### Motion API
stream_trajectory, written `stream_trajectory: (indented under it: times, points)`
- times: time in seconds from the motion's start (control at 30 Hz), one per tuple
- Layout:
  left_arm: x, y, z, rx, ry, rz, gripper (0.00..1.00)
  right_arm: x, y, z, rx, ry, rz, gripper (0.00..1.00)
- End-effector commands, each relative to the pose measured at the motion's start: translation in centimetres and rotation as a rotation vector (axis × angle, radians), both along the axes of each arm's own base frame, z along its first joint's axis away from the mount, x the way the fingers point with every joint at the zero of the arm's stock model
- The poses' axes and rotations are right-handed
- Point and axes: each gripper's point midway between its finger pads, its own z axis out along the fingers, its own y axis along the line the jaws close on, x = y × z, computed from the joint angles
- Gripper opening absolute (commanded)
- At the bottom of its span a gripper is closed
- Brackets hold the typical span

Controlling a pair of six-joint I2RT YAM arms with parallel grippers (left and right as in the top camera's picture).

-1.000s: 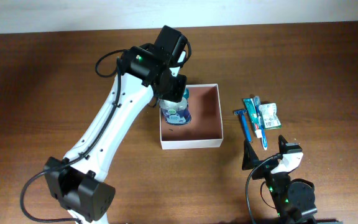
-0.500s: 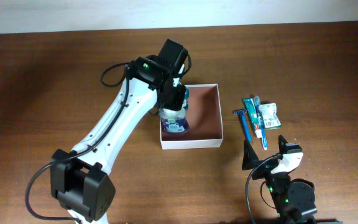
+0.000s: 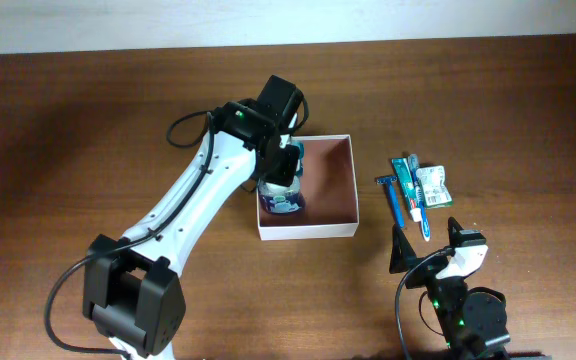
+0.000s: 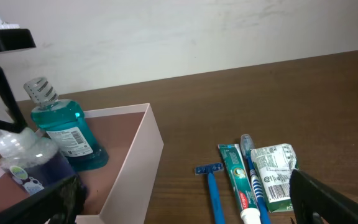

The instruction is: Pack container

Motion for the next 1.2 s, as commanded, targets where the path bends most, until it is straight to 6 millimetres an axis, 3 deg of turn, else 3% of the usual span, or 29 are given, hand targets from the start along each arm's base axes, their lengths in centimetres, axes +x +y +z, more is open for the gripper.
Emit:
stream_trajectory:
  times: [0.0, 0.27, 0.3, 0.37, 0.7, 1.0, 1.17]
  points:
    - [-0.2, 0.3, -0.4, 0.013, 0.009, 0.009, 0.73, 0.1, -0.3, -0.3, -0.012, -0.001, -0.014, 0.98]
    - [-0.5, -0.4, -0.3, -0.028, 0.025, -0.003, 0.87, 0.1, -0.3, -0.3, -0.012, -0.001, -0.014, 0.98]
    - [-0.6, -0.7, -0.3, -0.043, 0.030, -0.007, 0.94, 0.1, -0.3, -0.3, -0.011, -0.001, -0.014, 0.98]
    - [-0.8, -1.2, -0.2, -0.074, 0.042, -0.016, 0.99, 0.1, -0.3, -0.3, -0.012, -0.001, -0.014, 0.98]
    - [-1.0, -2.3, 0.2, -0.135, 0.056, -0.033, 0.99, 0.1, -0.3, -0.3, -0.012, -0.001, -0.014, 0.98]
    - [0.1, -2.9, 3.4, -0.179, -0.025, -0.040, 0.99, 0.1, -0.3, -0.3, -0.012, -0.001, -0.014, 0.98]
    - [-0.1, -2.8, 3.7, -0.178, -0.025, -0.040, 0.99, 0.1, -0.3, -0.3, -0.012, -0.001, -0.014, 0.98]
